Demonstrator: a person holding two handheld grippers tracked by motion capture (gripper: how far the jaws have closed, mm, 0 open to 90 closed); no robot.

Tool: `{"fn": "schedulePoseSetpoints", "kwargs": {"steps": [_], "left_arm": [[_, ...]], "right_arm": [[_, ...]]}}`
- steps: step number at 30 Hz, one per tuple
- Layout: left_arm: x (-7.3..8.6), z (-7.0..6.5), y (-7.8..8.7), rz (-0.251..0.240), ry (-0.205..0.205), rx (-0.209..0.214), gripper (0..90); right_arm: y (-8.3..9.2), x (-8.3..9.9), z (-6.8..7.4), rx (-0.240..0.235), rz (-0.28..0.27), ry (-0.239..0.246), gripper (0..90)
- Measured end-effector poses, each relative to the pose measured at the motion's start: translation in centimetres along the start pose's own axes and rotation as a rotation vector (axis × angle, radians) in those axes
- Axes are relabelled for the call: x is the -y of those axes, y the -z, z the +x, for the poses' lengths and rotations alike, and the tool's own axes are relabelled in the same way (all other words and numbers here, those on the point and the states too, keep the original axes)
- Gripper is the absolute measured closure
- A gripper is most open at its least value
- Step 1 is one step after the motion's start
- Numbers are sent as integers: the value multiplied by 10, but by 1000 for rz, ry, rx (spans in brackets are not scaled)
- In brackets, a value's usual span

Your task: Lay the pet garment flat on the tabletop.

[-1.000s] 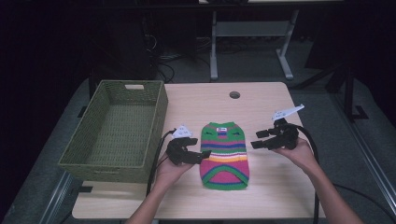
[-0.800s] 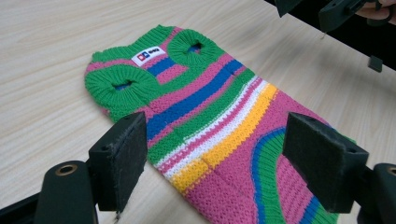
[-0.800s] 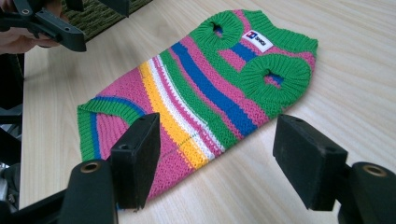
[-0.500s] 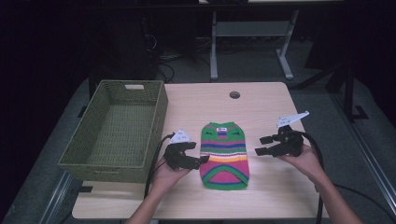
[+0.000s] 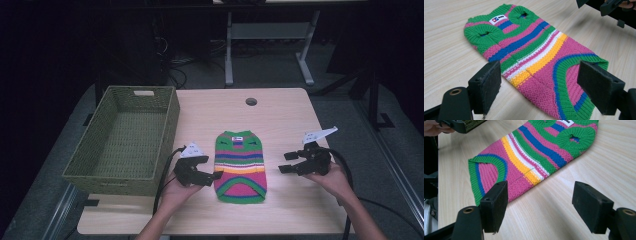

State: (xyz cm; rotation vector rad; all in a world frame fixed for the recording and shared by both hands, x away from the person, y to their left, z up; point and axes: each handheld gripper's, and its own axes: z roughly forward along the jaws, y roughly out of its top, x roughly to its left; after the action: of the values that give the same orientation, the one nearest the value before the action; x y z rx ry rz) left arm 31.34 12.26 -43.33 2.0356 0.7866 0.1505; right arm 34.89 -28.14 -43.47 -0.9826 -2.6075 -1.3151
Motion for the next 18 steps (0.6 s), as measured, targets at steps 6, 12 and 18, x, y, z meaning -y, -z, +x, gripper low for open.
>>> {"fn": "schedulePoseSetpoints", "kwargs": {"steps": [6,12,18], "left_arm": [[4,-3,3,10,-1,-4,186],[5,-5,5,14,-13,-6,186],[8,-9,7,13,-15,-5,184]], "right_arm": [[6,10,1,13,-9,-8,284],[11,21,1,26,-9,-23,280],[17,29,3,27,-18,-36,275]]}}
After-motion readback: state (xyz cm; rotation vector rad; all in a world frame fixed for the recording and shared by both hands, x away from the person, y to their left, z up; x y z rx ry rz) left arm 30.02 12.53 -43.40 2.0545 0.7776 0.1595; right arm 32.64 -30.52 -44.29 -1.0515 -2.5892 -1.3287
